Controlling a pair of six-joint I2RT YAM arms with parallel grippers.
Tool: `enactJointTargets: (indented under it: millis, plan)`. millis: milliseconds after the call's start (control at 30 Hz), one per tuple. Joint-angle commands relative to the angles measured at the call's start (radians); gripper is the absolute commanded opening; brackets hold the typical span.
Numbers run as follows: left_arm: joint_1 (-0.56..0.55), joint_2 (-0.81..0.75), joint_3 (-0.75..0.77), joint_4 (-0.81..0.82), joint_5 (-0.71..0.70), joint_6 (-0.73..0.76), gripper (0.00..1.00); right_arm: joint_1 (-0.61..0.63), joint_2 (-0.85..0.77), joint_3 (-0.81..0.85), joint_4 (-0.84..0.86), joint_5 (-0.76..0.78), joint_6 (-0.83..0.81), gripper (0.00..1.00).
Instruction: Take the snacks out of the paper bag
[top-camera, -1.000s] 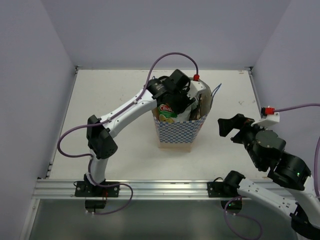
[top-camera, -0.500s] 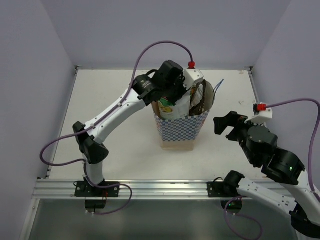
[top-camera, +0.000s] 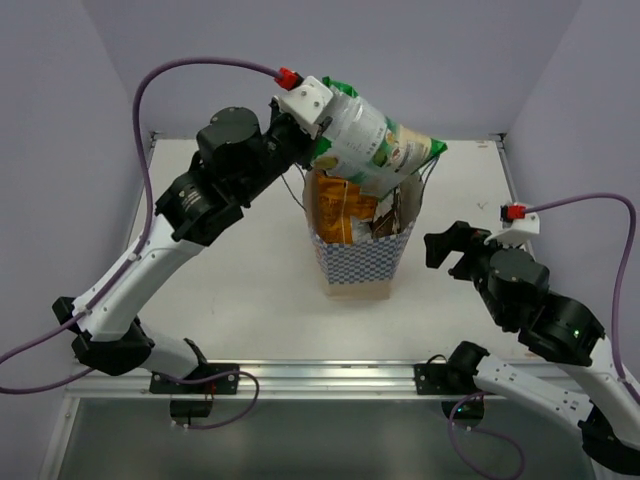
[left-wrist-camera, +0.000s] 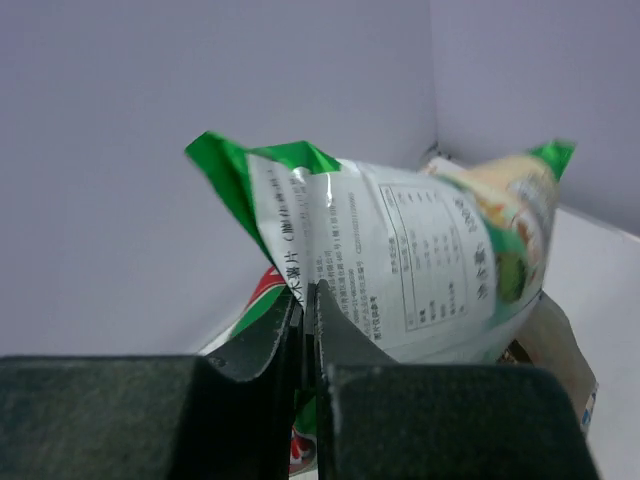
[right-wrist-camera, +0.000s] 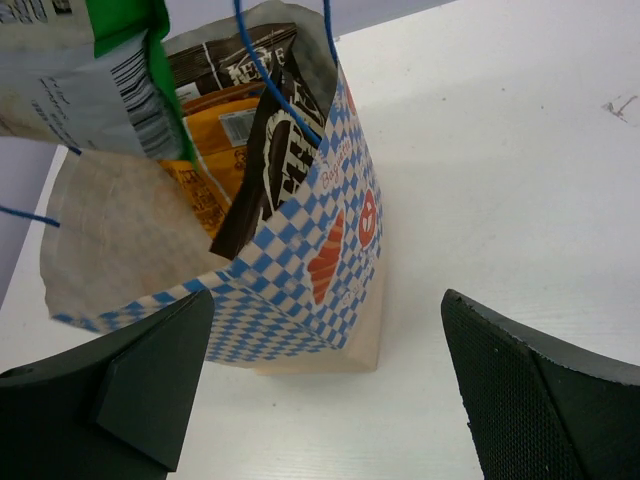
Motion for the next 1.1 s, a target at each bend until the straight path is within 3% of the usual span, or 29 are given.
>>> enactJointTargets:
  millis: [0,267,400,667,800,900,1067]
  plan:
    - [0.005,-0.041,-0.058,0.259,-0.087,0.049,0.0,-0.003,0.018,-0.001,0.052,0.017,-0.018,0.99]
    - [0.017,-0.044,-0.199,0.463,-0.211,-0.031,0.0,-0.003,0.024,-0.006,0.061,0.008,-0.026,0.99]
    - [0.109,-0.046,-0.178,0.578,-0.279,-0.13,0.0,-0.003,0.028,-0.006,0.063,-0.009,-0.03,0.99]
    - [0.233,0.068,0.075,0.529,-0.268,-0.195,0.0,-0.003,0.025,-0.015,0.071,-0.023,-0.039,0.99]
    - [0.365,0.149,0.174,0.382,-0.286,-0.333,0.0,-0.003,0.025,-0.019,0.08,-0.04,-0.053,0.99]
    - [0.508,0.187,0.124,0.316,-0.225,-0.426,0.0,-0.003,0.022,-0.022,0.083,-0.057,-0.058,0.99]
    - [0.76,0.278,-0.058,0.373,0.112,-0.683,0.0,-0.003,0.008,-0.05,0.103,-0.086,-0.078,0.99]
